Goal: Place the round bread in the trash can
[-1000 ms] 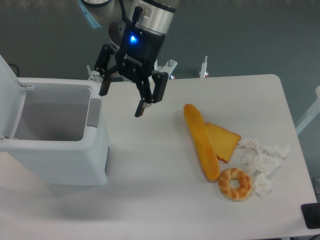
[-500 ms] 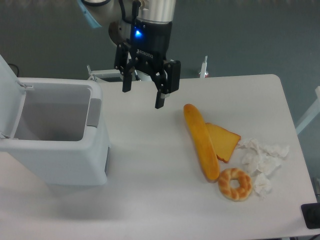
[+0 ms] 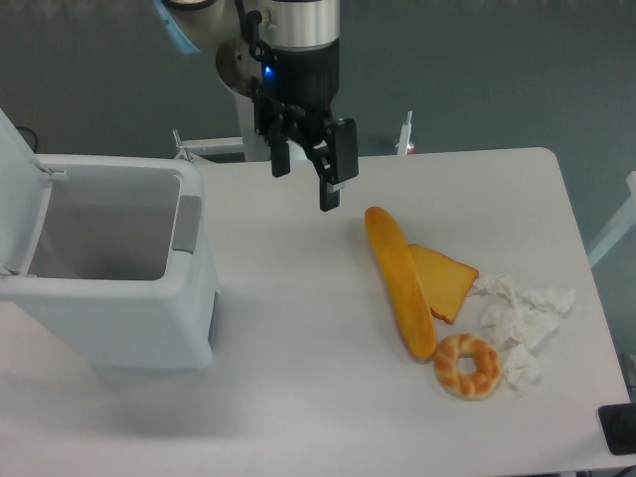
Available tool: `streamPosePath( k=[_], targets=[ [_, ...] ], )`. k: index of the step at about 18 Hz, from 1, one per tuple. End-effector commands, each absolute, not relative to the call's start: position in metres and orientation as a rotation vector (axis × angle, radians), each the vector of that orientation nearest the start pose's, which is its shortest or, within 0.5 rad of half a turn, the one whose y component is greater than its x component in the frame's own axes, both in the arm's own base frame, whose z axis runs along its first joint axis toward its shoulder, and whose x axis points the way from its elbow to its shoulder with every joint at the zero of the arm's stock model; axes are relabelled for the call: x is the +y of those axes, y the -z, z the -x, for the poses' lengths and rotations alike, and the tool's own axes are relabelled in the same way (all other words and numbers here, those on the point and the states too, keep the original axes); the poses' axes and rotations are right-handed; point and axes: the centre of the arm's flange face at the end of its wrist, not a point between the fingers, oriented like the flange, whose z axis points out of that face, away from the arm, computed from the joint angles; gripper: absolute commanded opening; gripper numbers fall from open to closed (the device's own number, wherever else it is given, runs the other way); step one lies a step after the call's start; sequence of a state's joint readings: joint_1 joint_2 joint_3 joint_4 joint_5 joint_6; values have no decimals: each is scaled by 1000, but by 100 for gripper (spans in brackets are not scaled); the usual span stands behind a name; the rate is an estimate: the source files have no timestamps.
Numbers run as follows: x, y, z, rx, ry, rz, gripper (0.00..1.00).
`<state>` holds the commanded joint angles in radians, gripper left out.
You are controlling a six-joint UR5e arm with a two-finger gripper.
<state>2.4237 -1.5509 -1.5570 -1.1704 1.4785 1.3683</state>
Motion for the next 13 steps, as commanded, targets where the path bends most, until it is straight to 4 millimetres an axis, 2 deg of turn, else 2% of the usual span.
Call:
streamPosePath(
  k=[2, 4, 5, 13],
  targets=[
    [441, -553, 295, 722, -537, 2775, 100],
    [432, -541, 291, 718, -559, 2829, 100],
    [430, -541, 290, 720, -567, 2830, 100],
    [431, -545, 289, 723, -572, 2819, 100]
  ],
)
